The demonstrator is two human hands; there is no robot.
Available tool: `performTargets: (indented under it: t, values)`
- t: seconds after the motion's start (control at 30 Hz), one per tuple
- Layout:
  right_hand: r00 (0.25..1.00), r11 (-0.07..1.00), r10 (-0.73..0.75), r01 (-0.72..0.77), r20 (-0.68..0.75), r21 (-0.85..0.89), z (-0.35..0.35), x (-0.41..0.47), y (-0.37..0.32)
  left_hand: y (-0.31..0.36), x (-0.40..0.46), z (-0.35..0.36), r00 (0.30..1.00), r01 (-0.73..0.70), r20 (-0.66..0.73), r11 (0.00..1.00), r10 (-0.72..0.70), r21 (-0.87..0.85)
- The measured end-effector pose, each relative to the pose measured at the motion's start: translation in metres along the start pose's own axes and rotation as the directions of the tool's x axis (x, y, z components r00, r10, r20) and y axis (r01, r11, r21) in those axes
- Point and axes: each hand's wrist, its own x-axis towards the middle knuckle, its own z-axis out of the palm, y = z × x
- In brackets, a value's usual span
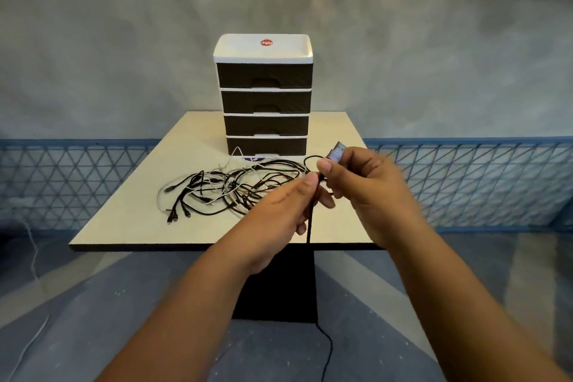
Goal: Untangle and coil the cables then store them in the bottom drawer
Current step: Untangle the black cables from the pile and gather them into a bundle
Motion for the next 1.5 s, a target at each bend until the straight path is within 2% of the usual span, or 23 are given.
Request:
performTargets:
  t: [0.07,0.1,0.17,0.23,0.33,0.4,0.5,0.6,0.7,0.77,0.9,1.1,1.17,1.23,1.33,1.4,1.5]
  values:
    - [0.997,0.995,0.080,-0.078,-0.022,0.070,0.002,-0.001,0.011,-0.010,-0.002,-0.003,1.000,-0.017,-0.003,0.992,0.017,0.126]
    - [0.994,0.989,0.103,-0.099,-0.031,0.112,0.003,-0.001,0.017,-0.014,-0.003,-0.003,0.999,-0.033,-0.013,0.993,0.035,0.113]
    - [0.988,0.967,0.146,-0.133,-0.048,0.216,0.003,-0.004,0.025,-0.018,-0.001,0.001,0.997,-0.029,-0.073,0.998,0.025,-0.058]
    - [0.980,0.947,0.199,-0.199,0.028,0.252,0.009,-0.010,0.039,-0.018,0.003,0.000,0.985,-0.051,-0.174,0.964,0.005,-0.260]
    - [0.929,0.941,0.259,-0.304,0.264,0.149,0.036,-0.025,0.070,-0.016,0.008,-0.022,0.961,-0.130,-0.276,0.897,0.009,-0.422]
    - [0.876,0.950,0.277,-0.312,0.394,0.028,0.055,-0.032,0.088,-0.017,0.011,-0.043,0.949,-0.147,-0.315,0.851,-0.022,-0.503]
    - [0.803,0.945,0.300,-0.325,0.515,-0.043,0.080,-0.031,0.109,-0.022,0.014,-0.080,0.942,-0.107,-0.314,0.786,-0.116,-0.609]
    - [0.746,0.931,0.346,-0.350,0.569,-0.107,0.096,-0.015,0.121,-0.033,0.015,-0.117,0.942,-0.104,-0.303,0.736,-0.142,-0.669]
    - [0.732,0.936,0.353,-0.272,0.582,-0.225,0.110,0.014,0.137,-0.043,0.016,-0.156,0.934,-0.123,-0.325,0.720,-0.149,-0.683]
    - [0.743,0.919,0.393,-0.293,0.541,-0.265,0.123,0.038,0.147,-0.051,0.022,-0.185,0.930,-0.133,-0.334,0.710,-0.152,-0.692]
    - [0.801,0.900,0.428,-0.334,0.418,-0.281,0.157,0.095,0.166,-0.066,0.044,-0.243,0.907,-0.144,-0.382,0.723,-0.176,-0.675]
    - [0.878,0.877,0.363,-0.208,0.311,-0.434,0.210,0.181,0.198,-0.084,0.088,-0.318,0.889,-0.073,-0.387,0.757,-0.246,-0.649]
    - [0.907,0.834,0.301,-0.101,0.294,-0.543,0.226,0.204,0.207,-0.090,0.103,-0.338,0.887,-0.053,-0.382,0.766,-0.258,-0.641]
    - [0.924,0.731,0.214,0.065,0.318,-0.679,0.239,0.223,0.214,-0.096,0.115,-0.354,0.890,-0.038,-0.368,0.762,-0.268,-0.646]
    - [0.885,0.573,0.134,0.298,0.446,-0.764,0.256,0.246,0.230,-0.105,0.128,-0.369,0.892,-0.014,-0.343,0.739,-0.295,-0.674]
    - [0.859,0.464,0.193,0.346,0.475,-0.815,0.266,0.252,0.240,-0.109,0.135,-0.372,0.895,-0.012,-0.332,0.728,-0.298,-0.685]
    - [0.852,0.291,0.306,0.341,0.425,-0.894,0.283,0.249,0.246,-0.116,0.145,-0.372,0.895,-0.006,-0.328,0.726,-0.303,-0.687]
